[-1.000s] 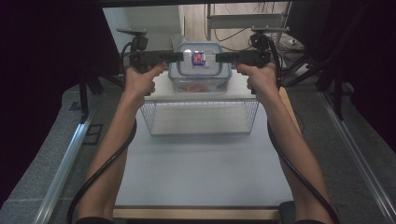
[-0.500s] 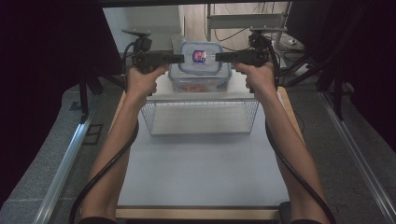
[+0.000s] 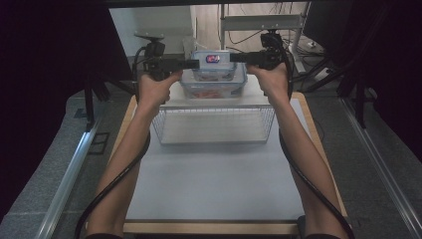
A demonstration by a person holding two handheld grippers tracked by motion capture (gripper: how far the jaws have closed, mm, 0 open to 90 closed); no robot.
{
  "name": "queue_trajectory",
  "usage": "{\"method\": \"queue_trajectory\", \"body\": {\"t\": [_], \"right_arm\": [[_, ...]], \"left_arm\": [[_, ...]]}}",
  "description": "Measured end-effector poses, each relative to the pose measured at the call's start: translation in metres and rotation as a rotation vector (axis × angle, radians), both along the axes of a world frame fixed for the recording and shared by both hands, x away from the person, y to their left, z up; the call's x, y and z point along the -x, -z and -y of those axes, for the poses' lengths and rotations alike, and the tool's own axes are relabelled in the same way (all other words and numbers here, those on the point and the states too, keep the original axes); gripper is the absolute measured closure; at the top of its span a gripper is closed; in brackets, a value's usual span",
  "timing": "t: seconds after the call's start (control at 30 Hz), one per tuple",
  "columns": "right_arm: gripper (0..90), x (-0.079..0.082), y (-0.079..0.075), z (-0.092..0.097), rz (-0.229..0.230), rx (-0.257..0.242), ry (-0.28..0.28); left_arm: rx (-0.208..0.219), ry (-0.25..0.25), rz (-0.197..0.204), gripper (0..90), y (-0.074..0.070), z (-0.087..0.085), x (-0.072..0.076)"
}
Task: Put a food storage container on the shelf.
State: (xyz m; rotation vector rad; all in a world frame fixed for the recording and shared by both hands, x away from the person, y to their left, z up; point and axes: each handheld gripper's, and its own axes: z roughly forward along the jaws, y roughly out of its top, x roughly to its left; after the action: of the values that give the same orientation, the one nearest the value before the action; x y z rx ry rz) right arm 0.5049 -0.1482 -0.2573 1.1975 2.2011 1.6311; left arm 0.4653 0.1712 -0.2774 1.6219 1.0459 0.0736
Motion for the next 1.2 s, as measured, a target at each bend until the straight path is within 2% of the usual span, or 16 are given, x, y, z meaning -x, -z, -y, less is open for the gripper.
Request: {"method": "queue_trajectory", "body": {"t": [0.13,0.23,0.33,0.43,0.6,0.73,0.8,0.93,1.2], "right_arm": [[48.6,0.008,-0.005,0.004,0.04,0.011,-0.005],[47.9,0.014,-0.006,0.003,0.061,0.041,-0.023],[43.7,0.02,-0.006,0.003,0.075,0.068,-0.048],[37.4,0.026,-0.003,0.006,0.085,0.077,-0.077],[26.4,0.037,0.005,0.01,0.121,0.092,-0.1],[19.8,0.044,0.012,0.013,0.147,0.113,-0.099],[16.5,0.047,0.015,0.015,0.156,0.118,-0.098],[12.3,0.054,0.02,0.019,0.174,0.117,-0.088],[8.1,0.068,0.035,0.027,0.176,0.13,-0.101]], "left_arm": [[-0.063,-0.001,0.058,34.9,-0.002,0.001,0.007],[-0.118,0.003,0.108,29.4,-0.002,0.004,0.014],[-0.186,0.004,0.155,23.6,-0.002,0.006,0.022],[-0.223,0.011,0.193,19.8,0.0,0.007,0.03],[-0.246,0.019,0.215,11.1,0.008,0.007,0.043],[-0.303,0.026,0.24,6.6,0.015,0.007,0.052],[-0.316,0.026,0.241,5.5,0.017,0.007,0.057],[-0.321,0.037,0.252,4.3,0.022,0.006,0.069],[-0.338,0.044,0.282,3.5,0.035,0.006,0.093]]}}
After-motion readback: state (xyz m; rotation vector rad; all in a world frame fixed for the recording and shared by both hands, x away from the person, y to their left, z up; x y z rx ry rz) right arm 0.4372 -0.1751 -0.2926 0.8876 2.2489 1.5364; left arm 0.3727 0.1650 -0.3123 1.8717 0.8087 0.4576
